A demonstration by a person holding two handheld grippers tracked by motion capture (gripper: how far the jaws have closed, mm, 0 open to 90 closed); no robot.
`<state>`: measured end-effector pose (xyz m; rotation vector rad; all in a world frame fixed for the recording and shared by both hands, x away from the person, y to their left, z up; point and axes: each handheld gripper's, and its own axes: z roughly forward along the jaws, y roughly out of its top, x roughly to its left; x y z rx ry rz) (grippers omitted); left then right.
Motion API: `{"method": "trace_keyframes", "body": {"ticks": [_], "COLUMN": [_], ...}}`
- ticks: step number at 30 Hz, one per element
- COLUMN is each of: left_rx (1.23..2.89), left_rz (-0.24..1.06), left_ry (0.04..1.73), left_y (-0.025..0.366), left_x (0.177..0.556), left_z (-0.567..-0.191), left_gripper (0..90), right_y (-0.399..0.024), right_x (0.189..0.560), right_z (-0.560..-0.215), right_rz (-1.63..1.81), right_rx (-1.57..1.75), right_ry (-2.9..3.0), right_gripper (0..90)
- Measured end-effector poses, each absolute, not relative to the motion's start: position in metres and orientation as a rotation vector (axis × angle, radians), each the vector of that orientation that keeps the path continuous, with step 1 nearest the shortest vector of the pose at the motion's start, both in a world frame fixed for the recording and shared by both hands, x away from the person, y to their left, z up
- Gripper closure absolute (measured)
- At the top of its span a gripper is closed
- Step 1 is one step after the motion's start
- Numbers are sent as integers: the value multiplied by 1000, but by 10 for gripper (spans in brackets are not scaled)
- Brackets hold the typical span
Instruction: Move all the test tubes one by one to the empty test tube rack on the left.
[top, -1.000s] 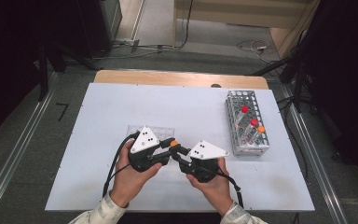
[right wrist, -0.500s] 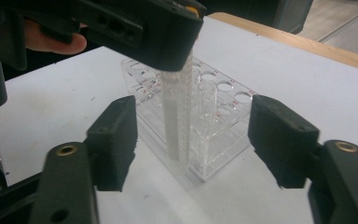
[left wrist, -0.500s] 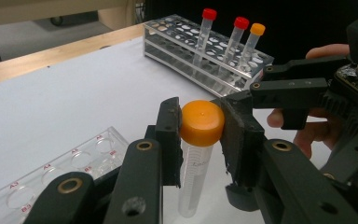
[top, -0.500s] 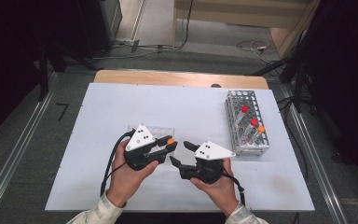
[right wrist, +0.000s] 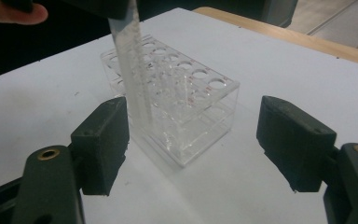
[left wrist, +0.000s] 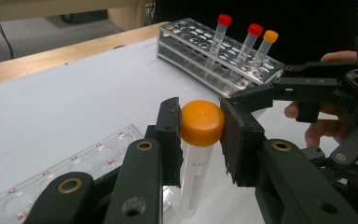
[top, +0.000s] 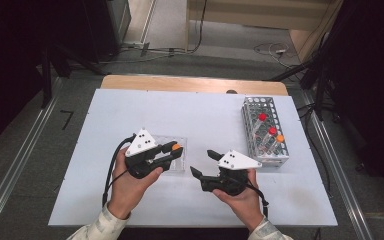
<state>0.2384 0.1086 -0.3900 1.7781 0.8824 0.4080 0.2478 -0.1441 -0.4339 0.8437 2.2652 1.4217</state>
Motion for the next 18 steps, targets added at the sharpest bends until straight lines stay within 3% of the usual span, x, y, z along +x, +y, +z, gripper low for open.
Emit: {"method": "trace_keyframes", "body": {"ticks": [18], "left_rx": [1738], "left_rz": [473], "left_ry": [935], "left_y": [130], "left_x": [245], "left_z": [-384], "left_gripper": [709], "right_y": [-166], "right_x": [252], "right_z": [-441], "right_rz": [1399], "right_rx": [907], "right_ry": [2239], "right_gripper": [229]}}
